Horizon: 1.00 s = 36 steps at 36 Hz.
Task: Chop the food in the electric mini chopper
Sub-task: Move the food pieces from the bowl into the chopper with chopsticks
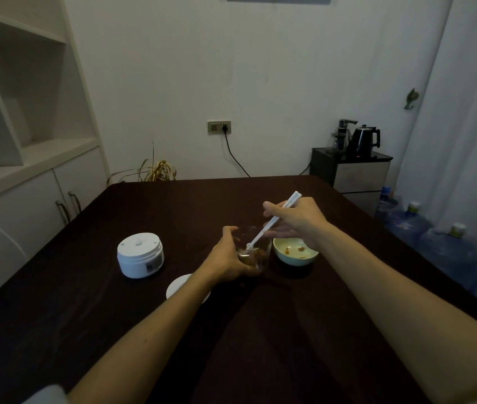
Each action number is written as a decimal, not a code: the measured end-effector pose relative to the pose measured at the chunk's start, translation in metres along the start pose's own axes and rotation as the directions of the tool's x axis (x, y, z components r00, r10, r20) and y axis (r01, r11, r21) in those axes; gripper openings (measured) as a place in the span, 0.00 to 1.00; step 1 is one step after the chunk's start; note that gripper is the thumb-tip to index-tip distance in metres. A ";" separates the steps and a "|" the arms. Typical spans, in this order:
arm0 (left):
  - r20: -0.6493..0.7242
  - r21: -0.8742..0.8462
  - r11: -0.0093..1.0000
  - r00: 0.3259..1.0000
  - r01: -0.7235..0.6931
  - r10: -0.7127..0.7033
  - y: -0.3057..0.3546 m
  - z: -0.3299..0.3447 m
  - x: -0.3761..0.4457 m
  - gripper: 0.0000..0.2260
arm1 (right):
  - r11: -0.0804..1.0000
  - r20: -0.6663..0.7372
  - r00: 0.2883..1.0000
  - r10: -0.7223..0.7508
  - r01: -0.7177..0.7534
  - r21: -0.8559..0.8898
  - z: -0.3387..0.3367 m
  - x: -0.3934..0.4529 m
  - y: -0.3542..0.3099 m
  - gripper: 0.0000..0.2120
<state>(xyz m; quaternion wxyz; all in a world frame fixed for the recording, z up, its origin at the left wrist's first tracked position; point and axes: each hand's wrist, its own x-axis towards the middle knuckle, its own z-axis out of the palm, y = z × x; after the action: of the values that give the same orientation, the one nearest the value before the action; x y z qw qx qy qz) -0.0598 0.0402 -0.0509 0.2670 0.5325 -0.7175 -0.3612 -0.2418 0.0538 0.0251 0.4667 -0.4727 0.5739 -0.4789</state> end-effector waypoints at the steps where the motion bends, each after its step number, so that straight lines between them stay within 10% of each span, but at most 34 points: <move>1: -0.003 0.000 1.000 1.000 0.003 -0.003 0.000 0.000 0.000 0.50 | 1.000 -0.005 1.000 0.014 -0.014 0.016 -0.001 0.000 0.000 0.10; 22: -0.001 0.013 0.997 0.997 0.078 -0.078 0.011 0.002 -0.001 0.50 | 0.930 -0.318 0.943 0.100 0.024 0.366 -0.023 0.004 0.006 0.11; 28: -0.012 0.032 0.997 0.997 0.075 -0.075 0.011 0.002 -0.001 0.50 | 0.975 -0.351 0.910 -0.221 0.198 -0.102 -0.032 0.003 0.021 0.05; 36: -0.021 0.035 0.998 0.998 0.060 -0.060 0.010 0.002 -0.003 0.50 | 0.664 -0.046 0.918 -0.394 0.250 -0.705 -0.028 -0.005 0.033 0.14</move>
<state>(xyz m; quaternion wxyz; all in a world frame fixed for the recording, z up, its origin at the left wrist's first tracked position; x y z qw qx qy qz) -0.0662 0.0455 -0.0446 0.2537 0.5619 -0.7048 -0.3510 -0.2718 0.0652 -0.0041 0.1076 -0.6561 0.6591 -0.3514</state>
